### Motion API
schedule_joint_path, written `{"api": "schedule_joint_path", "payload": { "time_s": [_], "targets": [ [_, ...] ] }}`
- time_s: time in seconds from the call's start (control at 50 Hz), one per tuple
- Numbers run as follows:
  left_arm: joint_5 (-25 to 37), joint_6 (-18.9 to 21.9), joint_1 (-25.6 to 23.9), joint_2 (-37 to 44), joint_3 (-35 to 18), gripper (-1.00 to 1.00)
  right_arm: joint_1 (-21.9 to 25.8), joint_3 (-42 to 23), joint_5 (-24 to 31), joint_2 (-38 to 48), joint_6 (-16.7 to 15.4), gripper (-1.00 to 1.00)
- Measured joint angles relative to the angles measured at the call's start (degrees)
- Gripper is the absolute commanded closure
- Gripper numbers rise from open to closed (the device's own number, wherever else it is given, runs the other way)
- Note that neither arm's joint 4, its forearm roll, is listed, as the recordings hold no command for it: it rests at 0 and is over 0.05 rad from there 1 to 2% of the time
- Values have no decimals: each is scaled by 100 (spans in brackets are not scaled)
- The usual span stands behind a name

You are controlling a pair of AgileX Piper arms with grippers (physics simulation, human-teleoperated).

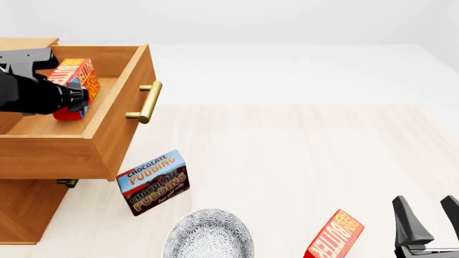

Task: Put the butter at the front in the top drawer of the cabinet and close it.

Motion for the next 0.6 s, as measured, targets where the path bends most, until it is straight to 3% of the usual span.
{"api": "schedule_joint_path", "payload": {
  "time_s": [0.46,0.48,0.6],
  "targets": [
    [-354,-147,-42,-69,229,100,0,2,-29,26,1,-100],
    [-360,-149,-45,-71,234,-100,0,2,-31,28,1,-100],
    [-380,-85,-85,16,339,-100,0,2,-38,34,-1,-100]
  ]
}}
